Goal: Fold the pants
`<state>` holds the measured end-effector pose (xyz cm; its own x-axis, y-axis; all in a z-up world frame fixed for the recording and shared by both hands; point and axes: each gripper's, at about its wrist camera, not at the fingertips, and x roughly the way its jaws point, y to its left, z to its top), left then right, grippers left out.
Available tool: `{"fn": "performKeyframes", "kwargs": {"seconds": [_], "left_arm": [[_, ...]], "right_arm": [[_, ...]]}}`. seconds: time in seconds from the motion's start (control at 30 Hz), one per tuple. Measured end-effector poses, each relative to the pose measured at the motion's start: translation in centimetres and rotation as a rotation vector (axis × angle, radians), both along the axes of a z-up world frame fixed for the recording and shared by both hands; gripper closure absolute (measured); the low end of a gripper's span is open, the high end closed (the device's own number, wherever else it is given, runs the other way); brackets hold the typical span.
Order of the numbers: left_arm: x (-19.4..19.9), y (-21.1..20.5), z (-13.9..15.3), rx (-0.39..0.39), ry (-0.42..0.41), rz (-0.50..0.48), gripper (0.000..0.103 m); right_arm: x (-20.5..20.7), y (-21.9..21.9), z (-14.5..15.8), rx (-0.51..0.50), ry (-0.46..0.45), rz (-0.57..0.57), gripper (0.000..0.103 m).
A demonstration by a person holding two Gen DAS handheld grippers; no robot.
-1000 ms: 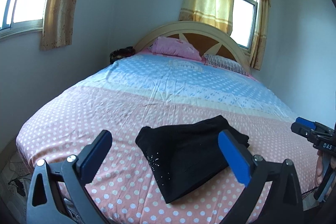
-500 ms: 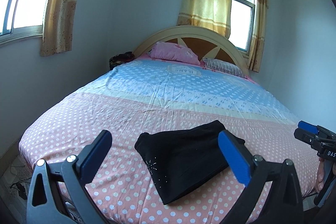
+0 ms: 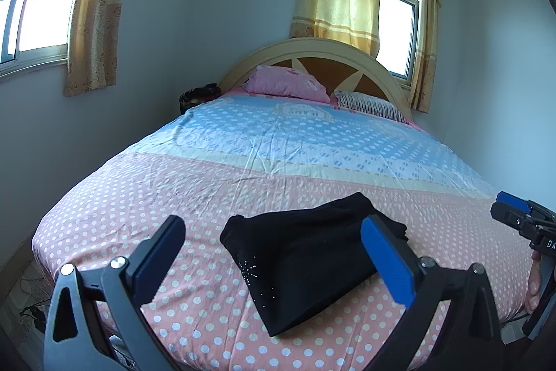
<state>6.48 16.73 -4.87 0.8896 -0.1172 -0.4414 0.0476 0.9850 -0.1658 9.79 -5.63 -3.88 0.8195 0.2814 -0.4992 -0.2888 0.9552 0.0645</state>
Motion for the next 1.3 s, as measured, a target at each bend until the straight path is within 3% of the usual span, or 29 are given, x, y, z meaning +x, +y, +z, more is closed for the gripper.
{"fn": "performKeyframes", "kwargs": {"seconds": [0.37, 0.9, 1.3], "left_arm": [[0.1, -0.3, -0.3, 0.015, 0.009, 0.001, 0.0], [-0.2, -1.7, 0.4, 0.116, -0.029, 0.024, 0.0], [0.5, -1.6, -0.4, 0.139, 0.02, 0.051, 0.0]], "right_arm": [[-0.1, -0.2, -0.4, 0.007, -0.001, -0.008, 0.03], [-0.7, -1.0, -0.1, 0.032, -0.038, -0.036, 0.03], [-0.6, -0.5, -0.8, 0.023, -0.017, -0.022, 0.03]]}}
